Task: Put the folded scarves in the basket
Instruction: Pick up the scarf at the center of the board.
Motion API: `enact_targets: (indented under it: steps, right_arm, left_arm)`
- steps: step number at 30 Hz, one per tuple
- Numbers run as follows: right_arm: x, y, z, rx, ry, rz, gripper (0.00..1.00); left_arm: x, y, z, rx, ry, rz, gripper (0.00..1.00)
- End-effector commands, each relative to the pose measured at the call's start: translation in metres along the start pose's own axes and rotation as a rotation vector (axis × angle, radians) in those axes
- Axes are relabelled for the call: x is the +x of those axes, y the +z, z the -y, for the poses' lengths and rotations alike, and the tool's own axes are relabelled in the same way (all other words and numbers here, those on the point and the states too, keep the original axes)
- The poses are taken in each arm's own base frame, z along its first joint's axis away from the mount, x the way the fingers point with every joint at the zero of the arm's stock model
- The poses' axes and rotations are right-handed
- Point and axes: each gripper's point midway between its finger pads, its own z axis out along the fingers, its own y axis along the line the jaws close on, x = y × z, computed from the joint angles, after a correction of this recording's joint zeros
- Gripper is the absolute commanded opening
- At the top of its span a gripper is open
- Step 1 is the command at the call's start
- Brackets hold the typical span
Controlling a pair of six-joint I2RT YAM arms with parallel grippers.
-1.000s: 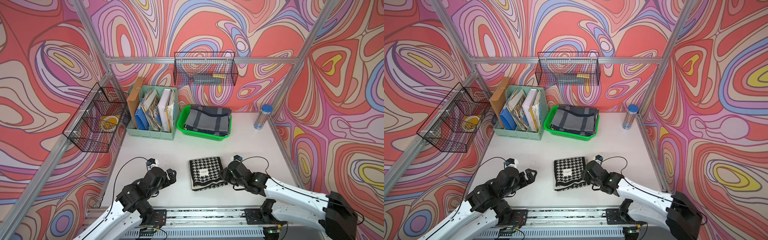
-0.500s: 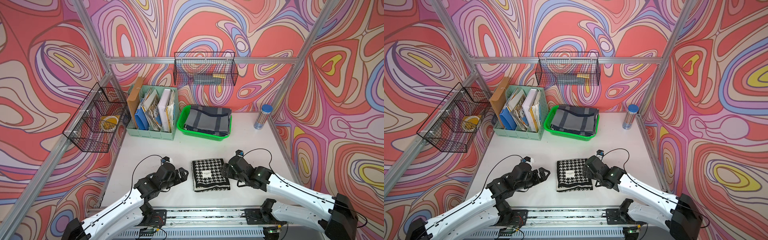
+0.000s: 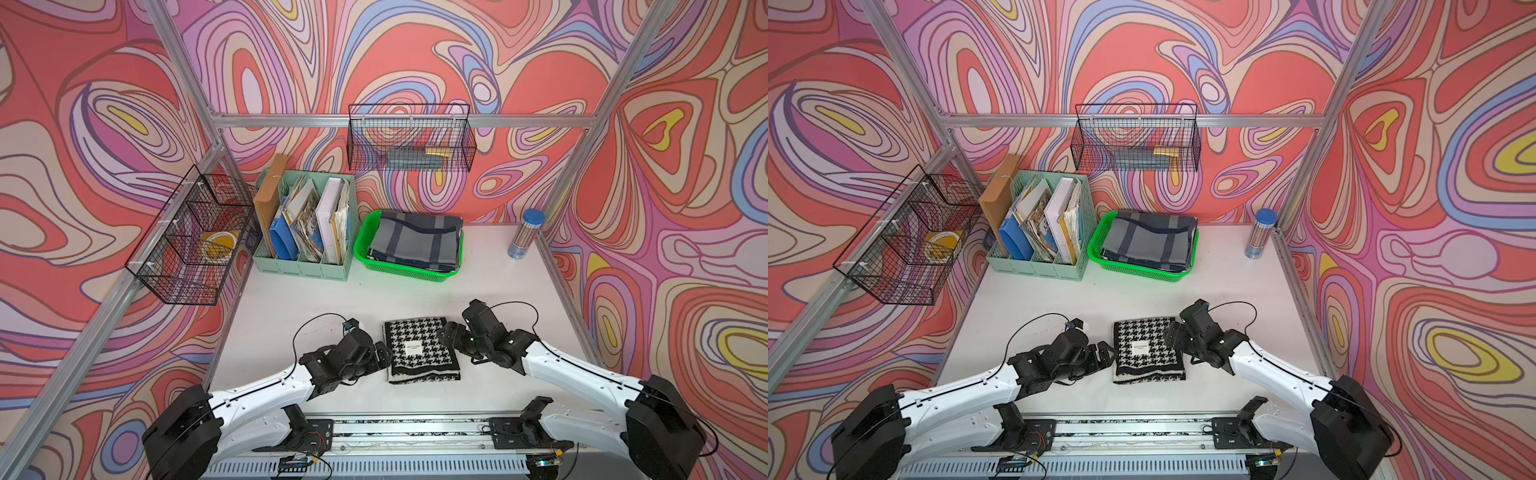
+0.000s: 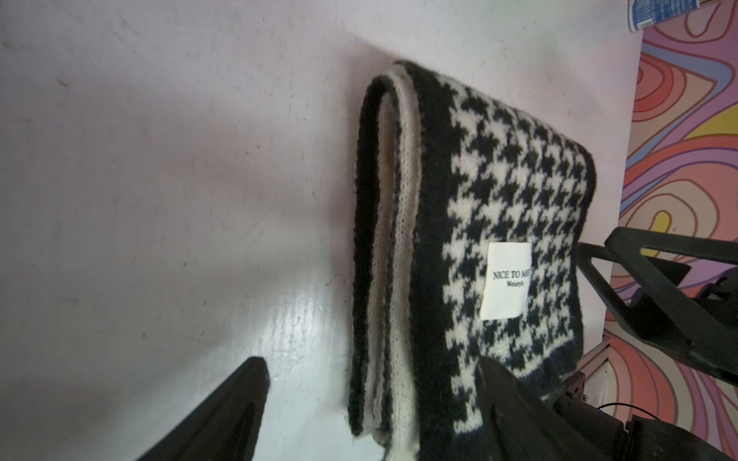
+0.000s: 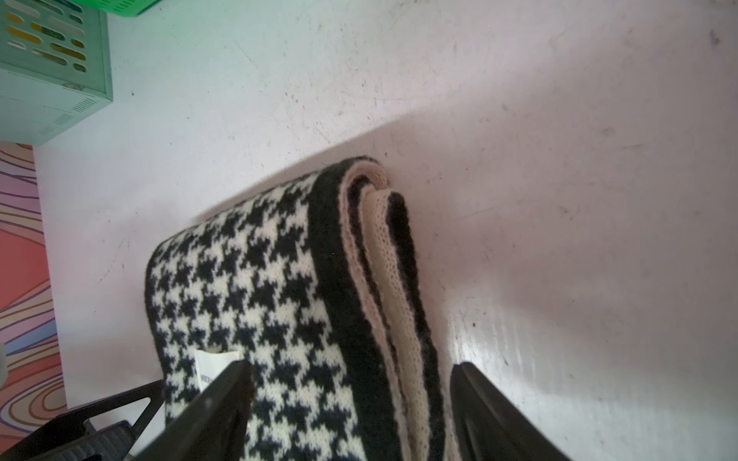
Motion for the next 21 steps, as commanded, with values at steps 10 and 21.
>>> enact_targets:
  steps: [10,21]
  right_arm:
    - [0.016,0.02,0.005,-0.018,-0.001,-0.071,0.77]
    - [0.028,0.026,0.008,-0.055,0.035,-0.096,0.55]
  left_arm:
    - [-0.003,0.017,0.027,0.028,-0.001,0.036,0.82]
    - [0.008,0.03,0.032,0.032,-0.006,-0.005,0.5]
